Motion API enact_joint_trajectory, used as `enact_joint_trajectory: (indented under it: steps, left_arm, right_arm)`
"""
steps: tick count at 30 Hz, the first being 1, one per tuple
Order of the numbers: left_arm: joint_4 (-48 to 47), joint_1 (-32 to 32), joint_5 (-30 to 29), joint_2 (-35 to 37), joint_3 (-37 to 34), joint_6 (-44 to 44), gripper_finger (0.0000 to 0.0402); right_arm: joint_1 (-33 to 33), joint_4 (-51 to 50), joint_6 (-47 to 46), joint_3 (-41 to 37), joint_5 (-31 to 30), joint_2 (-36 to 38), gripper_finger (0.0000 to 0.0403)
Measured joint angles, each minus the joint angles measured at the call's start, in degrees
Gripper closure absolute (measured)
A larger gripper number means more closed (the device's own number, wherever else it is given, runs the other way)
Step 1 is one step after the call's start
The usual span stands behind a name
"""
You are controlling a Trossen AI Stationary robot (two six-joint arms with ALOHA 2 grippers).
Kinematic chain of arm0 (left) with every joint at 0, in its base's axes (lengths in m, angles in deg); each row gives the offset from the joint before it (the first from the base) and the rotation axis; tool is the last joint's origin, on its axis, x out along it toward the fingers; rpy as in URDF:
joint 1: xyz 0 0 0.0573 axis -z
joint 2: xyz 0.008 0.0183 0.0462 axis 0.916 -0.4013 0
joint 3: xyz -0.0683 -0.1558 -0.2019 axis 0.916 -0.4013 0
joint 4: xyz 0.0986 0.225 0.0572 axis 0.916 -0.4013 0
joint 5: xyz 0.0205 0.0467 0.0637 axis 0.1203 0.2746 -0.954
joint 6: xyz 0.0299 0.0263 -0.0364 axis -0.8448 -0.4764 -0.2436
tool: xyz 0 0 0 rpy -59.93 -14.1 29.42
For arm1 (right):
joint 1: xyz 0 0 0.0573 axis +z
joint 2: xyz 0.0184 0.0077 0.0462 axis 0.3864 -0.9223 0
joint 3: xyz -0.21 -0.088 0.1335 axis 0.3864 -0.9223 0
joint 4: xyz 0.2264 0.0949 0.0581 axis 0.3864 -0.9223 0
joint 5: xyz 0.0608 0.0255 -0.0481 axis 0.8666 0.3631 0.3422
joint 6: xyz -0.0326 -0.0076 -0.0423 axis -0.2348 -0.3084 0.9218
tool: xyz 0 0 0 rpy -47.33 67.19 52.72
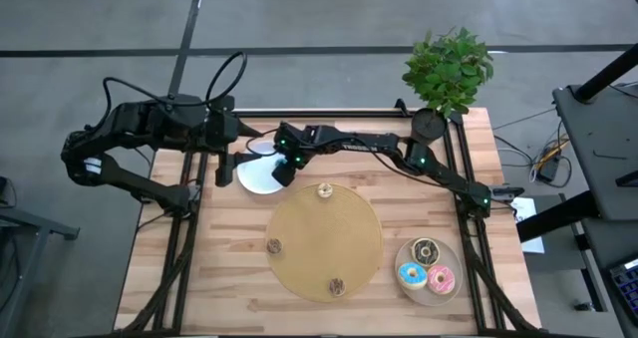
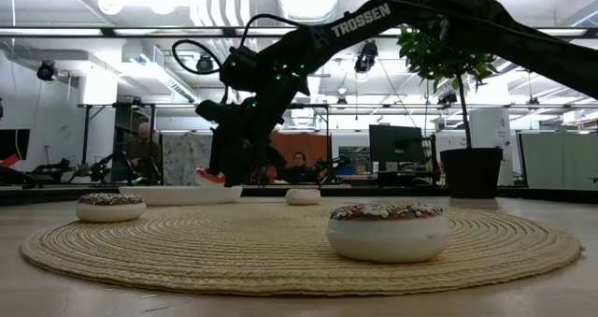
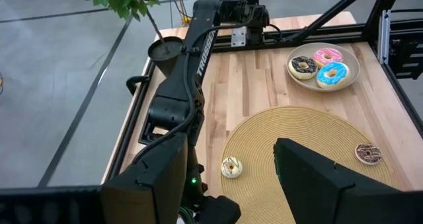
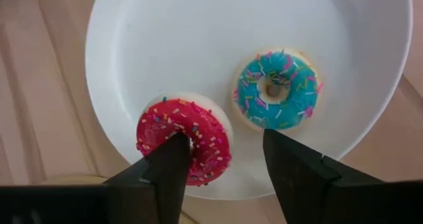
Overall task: Pick & Place donuts
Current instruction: Put the small red donut into the white plate
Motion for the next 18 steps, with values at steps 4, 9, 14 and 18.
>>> enact_joint_trajectory:
  steps: [4, 9, 14, 18]
  left_arm:
    - [0.0, 0.0, 0.0, 0.0, 0.0, 0.0, 0.0203]
    - [0.0, 0.0, 0.0, 0.0, 0.0, 0.0, 0.0203]
    - [0.0, 0.0, 0.0, 0.0, 0.0, 0.0, 0.0203]
    - [0.0, 0.0, 0.0, 0.0, 0.0, 0.0, 0.0203]
  right_arm:
    - [0.0, 0.1, 0.0, -1.3, 0.0, 0.0, 0.0213]
    - [0.0, 0.4, 0.0, -2.2, 0.0, 0.1, 0.0208]
    - [0.0, 1.6, 0.2, -2.3, 0.0, 0.1, 0.0196]
    - [0.0, 1.7, 0.2, -2.3, 0.0, 0.1, 0.0182]
